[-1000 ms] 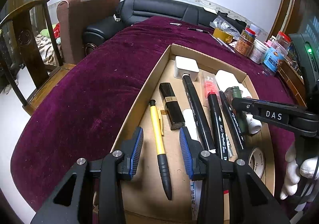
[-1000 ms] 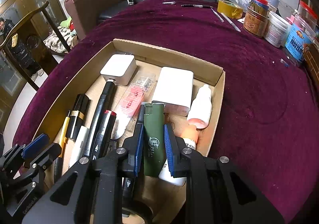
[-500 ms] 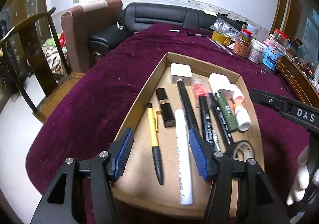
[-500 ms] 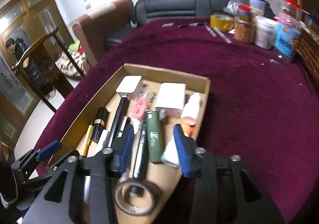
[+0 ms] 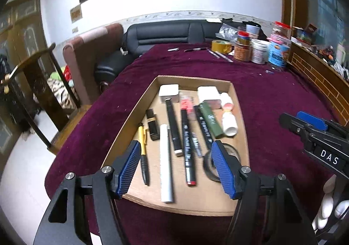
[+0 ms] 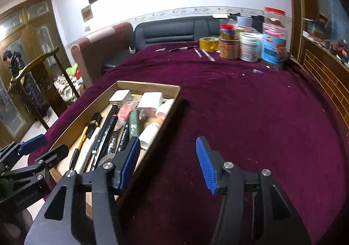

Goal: Organize rigid objects

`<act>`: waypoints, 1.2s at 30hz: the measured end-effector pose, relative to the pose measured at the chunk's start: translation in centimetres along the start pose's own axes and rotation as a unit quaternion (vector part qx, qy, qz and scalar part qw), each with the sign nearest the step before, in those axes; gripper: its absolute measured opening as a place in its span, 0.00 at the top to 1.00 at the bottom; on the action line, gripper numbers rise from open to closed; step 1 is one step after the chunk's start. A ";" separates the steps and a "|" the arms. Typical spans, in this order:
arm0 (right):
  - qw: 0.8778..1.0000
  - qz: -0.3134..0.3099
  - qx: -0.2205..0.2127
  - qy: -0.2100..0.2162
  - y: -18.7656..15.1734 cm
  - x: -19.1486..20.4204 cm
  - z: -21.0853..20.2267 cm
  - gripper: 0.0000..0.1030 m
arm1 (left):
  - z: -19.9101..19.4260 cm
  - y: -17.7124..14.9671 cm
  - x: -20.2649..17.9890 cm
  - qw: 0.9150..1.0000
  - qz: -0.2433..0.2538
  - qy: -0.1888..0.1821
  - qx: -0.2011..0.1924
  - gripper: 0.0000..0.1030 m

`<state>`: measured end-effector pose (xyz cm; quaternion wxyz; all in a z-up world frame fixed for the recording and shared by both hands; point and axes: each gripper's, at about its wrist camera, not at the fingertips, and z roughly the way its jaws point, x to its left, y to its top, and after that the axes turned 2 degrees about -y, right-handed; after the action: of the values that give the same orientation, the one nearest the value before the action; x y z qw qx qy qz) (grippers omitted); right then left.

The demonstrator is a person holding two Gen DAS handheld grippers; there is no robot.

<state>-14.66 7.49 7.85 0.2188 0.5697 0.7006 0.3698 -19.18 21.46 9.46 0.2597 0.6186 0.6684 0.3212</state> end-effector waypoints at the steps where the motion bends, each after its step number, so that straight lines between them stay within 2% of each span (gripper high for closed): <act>1: 1.000 0.006 -0.004 -0.001 -0.2 -0.5 -0.4 0.49 | -0.2 0.0 -0.4 1.000 0.004 0.001 -0.003 0.37; 4: 1.000 0.015 -0.015 -0.005 -1.0 -1.3 -1.2 0.43 | -1.3 0.1 -1.7 1.000 0.017 0.010 -0.020 0.34; 7: 1.000 0.018 -0.021 -0.004 -1.7 -1.7 -1.7 0.42 | -2.4 0.3 -2.5 0.999 0.018 0.021 -0.044 0.27; 10: 0.999 0.017 -0.028 0.001 -2.3 -1.7 -2.3 0.42 | -4.6 0.6 -2.9 0.994 0.007 0.048 -0.095 0.22; 12: 0.999 0.013 -0.036 0.001 -2.8 -1.6 -2.9 0.42 | -6.2 0.7 -2.9 0.988 -0.005 0.073 -0.135 0.09; 13: 0.999 0.009 -0.043 0.002 -2.9 -1.5 -3.3 0.42 | -7.7 0.8 -2.8 0.981 -0.016 0.085 -0.173 0.01; 17: 0.997 -0.009 -0.072 0.009 -3.3 -0.8 -4.7 0.41 | -11.6 0.2 -2.4 0.958 -0.053 0.081 -0.272 0.01; 18: 0.997 -0.013 -0.078 0.009 -3.4 -0.7 -4.9 0.40 | -11.8 0.3 -2.4 0.955 -0.055 0.085 -0.277 0.01; 20: 0.996 -0.017 -0.088 0.007 -3.7 -0.5 -5.4 0.33 | -11.1 1.4 -2.9 0.966 -0.034 0.082 -0.241 0.01; 22: 0.995 -0.019 -0.094 0.006 -3.9 -0.3 -5.6 0.31 | -9.8 2.1 -3.1 0.979 -0.018 0.054 -0.197 0.01; 23: 0.995 -0.020 -0.094 0.005 -4.0 -0.3 -5.5 0.31 | -9.2 2.2 -2.9 0.982 -0.029 0.045 -0.183 0.01; 31: 0.995 -0.041 -0.089 -0.016 -5.7 0.3 -4.5 0.25 | -6.7 1.6 -2.5 0.989 -0.051 0.033 -0.131 0.01; 36: 0.992 -0.078 -0.091 -0.027 -6.3 1.7 -3.9 0.22 | -5.4 0.8 -2.3 0.993 -0.070 0.025 -0.095 0.01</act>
<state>-21.98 7.61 5.65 0.3169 0.5005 0.7004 0.3982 -22.41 18.63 13.51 0.3231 0.5343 0.6828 0.3795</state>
